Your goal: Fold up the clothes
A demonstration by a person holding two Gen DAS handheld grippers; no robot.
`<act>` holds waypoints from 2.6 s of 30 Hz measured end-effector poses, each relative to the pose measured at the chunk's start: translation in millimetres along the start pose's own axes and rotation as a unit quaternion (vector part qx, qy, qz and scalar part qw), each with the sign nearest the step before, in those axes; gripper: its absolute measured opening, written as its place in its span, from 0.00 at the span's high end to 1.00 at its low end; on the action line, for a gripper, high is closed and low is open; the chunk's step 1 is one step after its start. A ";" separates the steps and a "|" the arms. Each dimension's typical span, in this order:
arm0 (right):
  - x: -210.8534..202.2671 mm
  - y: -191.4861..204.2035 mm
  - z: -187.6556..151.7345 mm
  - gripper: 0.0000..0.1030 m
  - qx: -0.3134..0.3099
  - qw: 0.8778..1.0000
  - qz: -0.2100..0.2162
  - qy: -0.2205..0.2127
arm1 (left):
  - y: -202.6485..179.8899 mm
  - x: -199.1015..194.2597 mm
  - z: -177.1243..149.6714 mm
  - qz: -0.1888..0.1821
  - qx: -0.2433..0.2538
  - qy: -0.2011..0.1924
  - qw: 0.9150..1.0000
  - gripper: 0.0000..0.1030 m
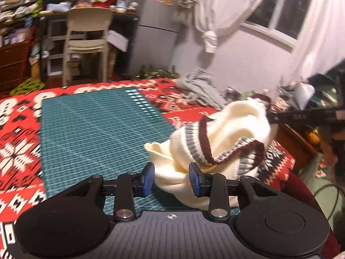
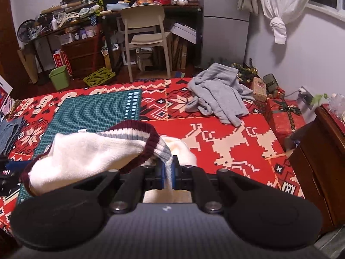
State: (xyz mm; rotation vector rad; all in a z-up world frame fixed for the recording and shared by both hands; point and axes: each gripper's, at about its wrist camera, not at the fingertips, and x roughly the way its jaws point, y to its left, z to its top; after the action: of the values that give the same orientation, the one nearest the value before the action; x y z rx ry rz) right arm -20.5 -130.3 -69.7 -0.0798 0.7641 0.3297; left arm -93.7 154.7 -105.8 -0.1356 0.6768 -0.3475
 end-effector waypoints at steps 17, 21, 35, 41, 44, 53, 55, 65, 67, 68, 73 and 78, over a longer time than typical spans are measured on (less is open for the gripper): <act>-4.2 -13.2 -18.8 0.94 0.019 1.000 -0.004 0.019 | -11.8 71.3 23.8 -0.067 -0.024 0.009 0.997 0.40; -3.3 -13.0 -20.1 0.94 0.019 1.000 -0.005 0.021 | -11.4 83.9 23.5 -0.079 -0.040 0.019 0.996 0.43; 1.1 -9.2 -17.7 0.93 0.016 1.000 -0.004 0.021 | -16.5 83.6 28.9 -0.035 -0.015 0.003 0.999 0.57; 1.2 -10.5 -18.0 0.93 0.017 1.000 -0.004 0.022 | -16.8 68.7 29.5 -0.004 -0.032 -0.025 0.999 0.85; 1.6 -10.4 -17.9 0.93 0.018 1.000 -0.005 0.022 | -17.0 60.7 29.7 0.012 -0.040 -0.040 0.998 0.89; -11.3 0.0 -2.7 0.94 0.013 1.000 -0.008 -0.016 | -9.0 25.8 37.6 0.074 -0.067 -0.099 0.990 0.91; -18.8 7.0 6.7 0.94 0.014 0.999 0.002 -0.034 | 0.4 8.7 45.9 0.097 -0.078 -0.124 0.984 0.91; -73.3 70.8 70.0 0.94 -0.048 0.987 0.056 -0.142 | 39.3 -85.2 81.4 0.150 -0.141 -0.229 0.951 0.91; -88.5 83.4 84.0 0.94 -0.058 0.983 0.066 -0.164 | 42.7 -105.4 88.2 0.152 -0.144 -0.248 0.946 0.91; -96.0 89.4 90.7 0.94 -0.062 0.980 0.071 -0.175 | 42.7 -114.8 92.7 0.154 -0.142 -0.258 0.943 0.91; -138.8 115.1 125.5 0.94 -0.075 0.967 0.088 -0.228 | 31.8 -159.5 117.3 0.165 -0.120 -0.306 0.930 0.92; -186.0 124.5 155.1 0.94 -0.064 0.954 0.101 -0.276 | 10.3 -202.2 137.0 0.160 -0.095 -0.343 0.921 0.92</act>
State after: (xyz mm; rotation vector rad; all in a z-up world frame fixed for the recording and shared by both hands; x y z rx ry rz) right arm -82.5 -32.3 176.7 -0.0289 0.1935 0.5677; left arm -150.6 238.1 116.9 -0.3097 0.0258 0.0926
